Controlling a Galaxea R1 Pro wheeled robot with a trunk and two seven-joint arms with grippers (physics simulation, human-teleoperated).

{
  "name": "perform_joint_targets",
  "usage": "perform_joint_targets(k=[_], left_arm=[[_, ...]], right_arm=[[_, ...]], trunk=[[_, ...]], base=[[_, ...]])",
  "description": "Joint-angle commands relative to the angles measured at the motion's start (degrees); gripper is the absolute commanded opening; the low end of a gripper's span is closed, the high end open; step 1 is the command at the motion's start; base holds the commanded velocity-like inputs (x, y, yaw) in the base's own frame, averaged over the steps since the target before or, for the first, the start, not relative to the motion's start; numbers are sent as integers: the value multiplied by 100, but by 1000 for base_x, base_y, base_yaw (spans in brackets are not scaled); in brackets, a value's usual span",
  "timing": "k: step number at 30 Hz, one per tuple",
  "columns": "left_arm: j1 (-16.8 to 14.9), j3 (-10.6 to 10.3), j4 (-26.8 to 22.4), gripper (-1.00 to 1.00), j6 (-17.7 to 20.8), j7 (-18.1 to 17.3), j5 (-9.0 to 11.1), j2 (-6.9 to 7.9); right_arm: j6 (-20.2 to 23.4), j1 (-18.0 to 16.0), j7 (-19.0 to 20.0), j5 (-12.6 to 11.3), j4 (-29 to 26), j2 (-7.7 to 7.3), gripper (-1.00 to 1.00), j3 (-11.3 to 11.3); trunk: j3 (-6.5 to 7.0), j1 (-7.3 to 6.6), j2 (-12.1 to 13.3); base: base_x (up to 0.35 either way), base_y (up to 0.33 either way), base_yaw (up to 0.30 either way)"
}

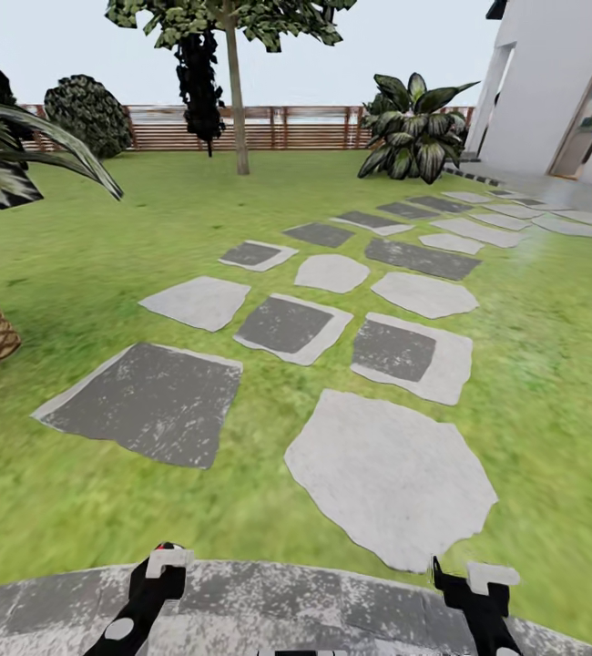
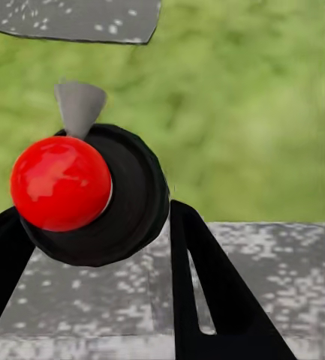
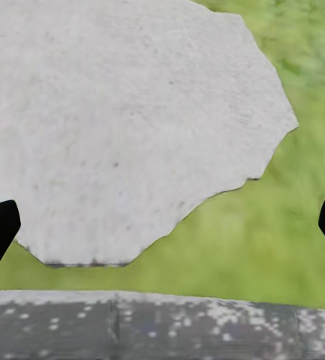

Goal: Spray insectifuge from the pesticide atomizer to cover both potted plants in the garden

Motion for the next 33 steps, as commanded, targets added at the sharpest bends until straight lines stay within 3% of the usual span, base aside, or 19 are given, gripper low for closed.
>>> perform_joint_targets(k=[1,5,33], left_arm=[[-1,25,-6,-100,-20,2,-38,-2],[7,27,3,-100,-20,-1,-39,-2],[25,18,-54,-100,-77,7,-39,-42]], right_arm=[[-17,-4,-20,18,61,3,100,-11],[-19,-4,-19,10,175,16,100,-28],[-28,-4,-19,11,365,33,100,-28]], trunk=[[19,-24,40],[108,-111,201],[262,-111,201]], base=[[0,0,-271],[0,0,-275],[0,0,-257]])
